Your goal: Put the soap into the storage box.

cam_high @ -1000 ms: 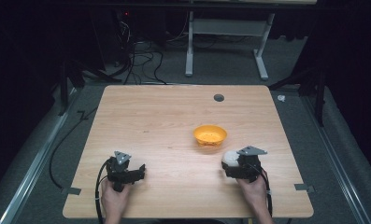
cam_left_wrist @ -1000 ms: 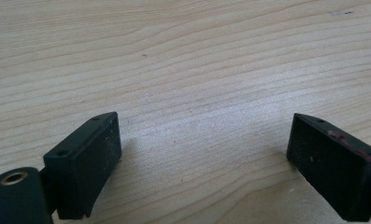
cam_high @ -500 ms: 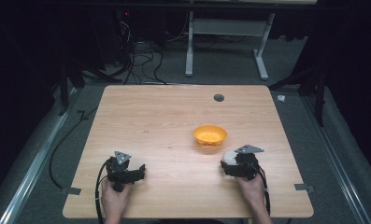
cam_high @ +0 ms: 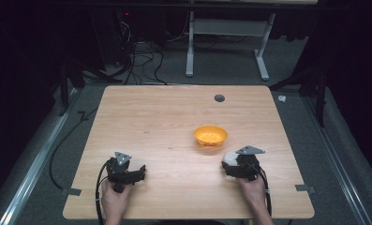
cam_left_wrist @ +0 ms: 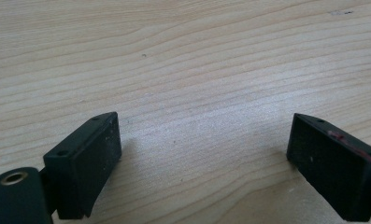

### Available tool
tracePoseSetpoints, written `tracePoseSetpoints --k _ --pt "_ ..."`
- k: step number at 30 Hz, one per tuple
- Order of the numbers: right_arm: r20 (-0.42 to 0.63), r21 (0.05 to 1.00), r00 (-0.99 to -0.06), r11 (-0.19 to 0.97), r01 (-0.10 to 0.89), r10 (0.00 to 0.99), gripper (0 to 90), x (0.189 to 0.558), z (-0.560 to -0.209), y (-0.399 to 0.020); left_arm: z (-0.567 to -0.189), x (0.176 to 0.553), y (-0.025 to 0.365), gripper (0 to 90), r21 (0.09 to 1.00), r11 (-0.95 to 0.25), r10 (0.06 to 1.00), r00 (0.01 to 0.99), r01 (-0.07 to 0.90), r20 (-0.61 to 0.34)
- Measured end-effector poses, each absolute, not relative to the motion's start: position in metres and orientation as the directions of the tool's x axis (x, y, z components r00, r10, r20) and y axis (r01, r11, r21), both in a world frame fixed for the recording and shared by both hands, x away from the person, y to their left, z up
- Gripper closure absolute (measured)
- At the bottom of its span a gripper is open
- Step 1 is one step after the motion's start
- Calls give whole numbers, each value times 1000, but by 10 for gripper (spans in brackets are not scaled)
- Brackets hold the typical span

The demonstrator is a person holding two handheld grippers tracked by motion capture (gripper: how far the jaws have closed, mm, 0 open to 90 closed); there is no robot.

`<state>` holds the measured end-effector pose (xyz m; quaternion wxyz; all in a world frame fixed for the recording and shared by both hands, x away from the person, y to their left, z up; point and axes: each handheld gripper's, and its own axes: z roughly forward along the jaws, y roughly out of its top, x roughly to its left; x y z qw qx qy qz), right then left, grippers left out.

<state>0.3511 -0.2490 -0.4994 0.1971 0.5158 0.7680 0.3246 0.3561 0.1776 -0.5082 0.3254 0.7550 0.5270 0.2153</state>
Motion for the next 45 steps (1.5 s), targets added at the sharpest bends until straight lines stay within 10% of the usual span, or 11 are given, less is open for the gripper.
tracePoseSetpoints --k 45 --pt "41 740 -429 261 620 903 244 350 -474 -244 -508 356 178 104 718 -233 936 352 656 -18"
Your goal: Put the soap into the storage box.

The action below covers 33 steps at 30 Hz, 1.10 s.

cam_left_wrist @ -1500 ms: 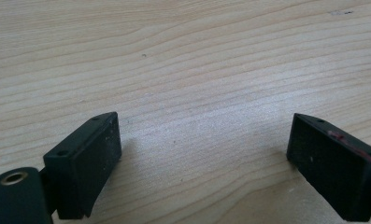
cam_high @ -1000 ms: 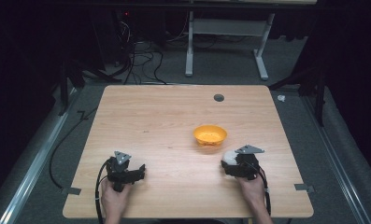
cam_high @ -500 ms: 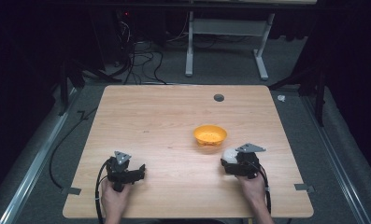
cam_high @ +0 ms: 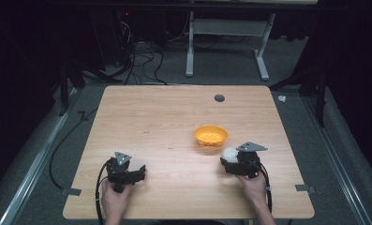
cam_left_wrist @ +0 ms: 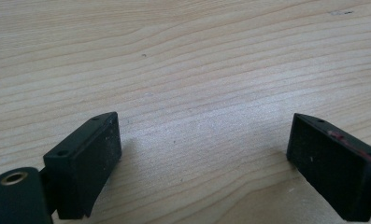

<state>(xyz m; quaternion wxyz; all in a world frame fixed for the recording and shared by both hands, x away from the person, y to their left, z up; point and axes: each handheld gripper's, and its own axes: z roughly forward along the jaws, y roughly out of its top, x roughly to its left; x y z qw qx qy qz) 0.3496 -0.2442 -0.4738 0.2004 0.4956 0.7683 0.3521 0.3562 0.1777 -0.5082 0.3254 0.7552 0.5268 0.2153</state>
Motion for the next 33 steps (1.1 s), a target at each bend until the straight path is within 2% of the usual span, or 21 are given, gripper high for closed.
tracePoseSetpoints --k 33 --pt "59 769 -463 255 586 885 245 358 -443 -243 -508 356 178 104 718 -233 936 352 656 -18"
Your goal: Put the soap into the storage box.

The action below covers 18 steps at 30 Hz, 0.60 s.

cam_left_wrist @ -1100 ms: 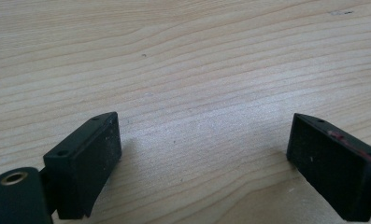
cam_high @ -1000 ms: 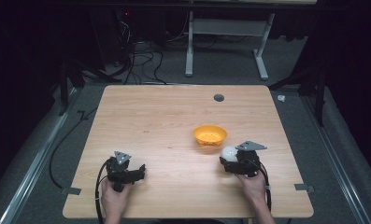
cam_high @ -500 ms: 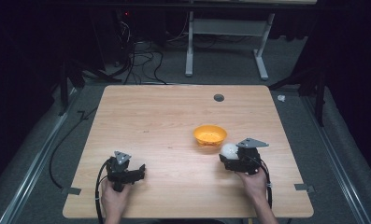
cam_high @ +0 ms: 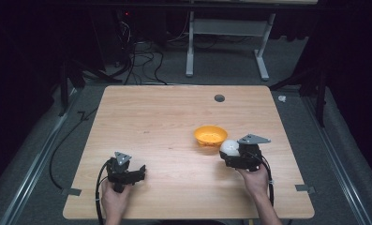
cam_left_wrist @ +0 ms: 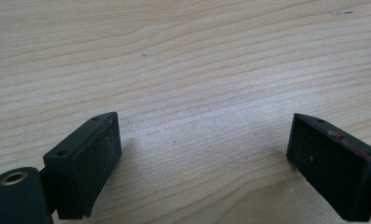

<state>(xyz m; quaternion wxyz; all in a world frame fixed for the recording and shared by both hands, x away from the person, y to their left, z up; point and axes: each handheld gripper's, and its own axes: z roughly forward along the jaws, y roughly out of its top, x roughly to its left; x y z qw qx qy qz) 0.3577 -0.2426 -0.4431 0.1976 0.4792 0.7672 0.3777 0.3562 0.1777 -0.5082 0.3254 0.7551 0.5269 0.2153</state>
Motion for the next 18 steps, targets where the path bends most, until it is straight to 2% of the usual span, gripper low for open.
tracePoseSetpoints --k 18 --pt "71 785 -452 229 575 889 245 369 -429 -243 -508 356 178 104 718 -233 936 352 656 -18"
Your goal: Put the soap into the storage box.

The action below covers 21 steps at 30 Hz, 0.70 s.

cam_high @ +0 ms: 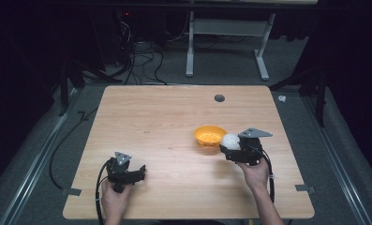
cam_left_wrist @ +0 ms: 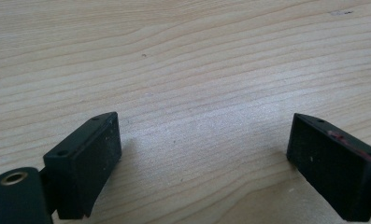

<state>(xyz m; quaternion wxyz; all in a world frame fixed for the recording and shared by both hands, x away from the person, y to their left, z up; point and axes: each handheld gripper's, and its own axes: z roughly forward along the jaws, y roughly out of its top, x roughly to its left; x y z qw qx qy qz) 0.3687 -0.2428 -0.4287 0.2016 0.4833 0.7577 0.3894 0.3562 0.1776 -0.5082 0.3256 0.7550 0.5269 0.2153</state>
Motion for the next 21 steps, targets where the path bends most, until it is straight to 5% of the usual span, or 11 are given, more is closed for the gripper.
tracePoseSetpoints --k 21 --pt "70 780 -475 248 574 877 245 385 -421 -235 -508 356 178 104 718 -233 936 352 656 -18"
